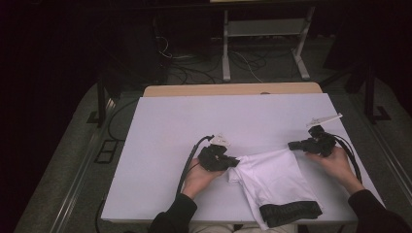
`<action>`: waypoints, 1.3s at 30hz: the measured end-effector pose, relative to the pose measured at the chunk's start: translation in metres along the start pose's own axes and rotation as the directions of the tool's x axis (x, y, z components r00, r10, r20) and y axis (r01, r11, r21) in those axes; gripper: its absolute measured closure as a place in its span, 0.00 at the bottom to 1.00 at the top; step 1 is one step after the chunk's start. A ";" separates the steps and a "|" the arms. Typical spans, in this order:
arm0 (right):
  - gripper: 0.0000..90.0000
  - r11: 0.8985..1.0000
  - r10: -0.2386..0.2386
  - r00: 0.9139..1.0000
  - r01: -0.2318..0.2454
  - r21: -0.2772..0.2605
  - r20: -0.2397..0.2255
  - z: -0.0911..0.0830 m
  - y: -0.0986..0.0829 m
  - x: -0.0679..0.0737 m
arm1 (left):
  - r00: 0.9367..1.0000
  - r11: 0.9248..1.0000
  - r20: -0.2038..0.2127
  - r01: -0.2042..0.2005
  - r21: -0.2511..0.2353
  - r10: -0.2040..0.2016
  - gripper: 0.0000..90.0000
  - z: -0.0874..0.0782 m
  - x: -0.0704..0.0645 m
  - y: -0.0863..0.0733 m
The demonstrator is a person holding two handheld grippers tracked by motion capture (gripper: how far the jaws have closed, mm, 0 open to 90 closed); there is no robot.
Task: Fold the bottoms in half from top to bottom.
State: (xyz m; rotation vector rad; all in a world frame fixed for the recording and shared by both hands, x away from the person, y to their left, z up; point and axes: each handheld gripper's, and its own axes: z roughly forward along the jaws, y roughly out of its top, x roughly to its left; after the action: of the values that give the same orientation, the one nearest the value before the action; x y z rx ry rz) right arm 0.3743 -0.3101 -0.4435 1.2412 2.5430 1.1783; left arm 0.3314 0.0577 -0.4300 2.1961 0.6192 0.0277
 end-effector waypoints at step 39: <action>0.99 0.998 -0.042 0.998 0.040 -0.041 -0.052 0.053 0.067 0.024 | 0.995 0.999 -0.100 0.010 0.051 -0.005 0.95 -0.063 0.058 0.001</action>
State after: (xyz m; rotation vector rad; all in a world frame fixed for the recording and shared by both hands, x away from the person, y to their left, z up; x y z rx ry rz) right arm 0.4212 -0.2353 -0.4301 1.1584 2.5561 1.2628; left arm 0.3688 0.1281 -0.3989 2.2526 0.6905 0.1196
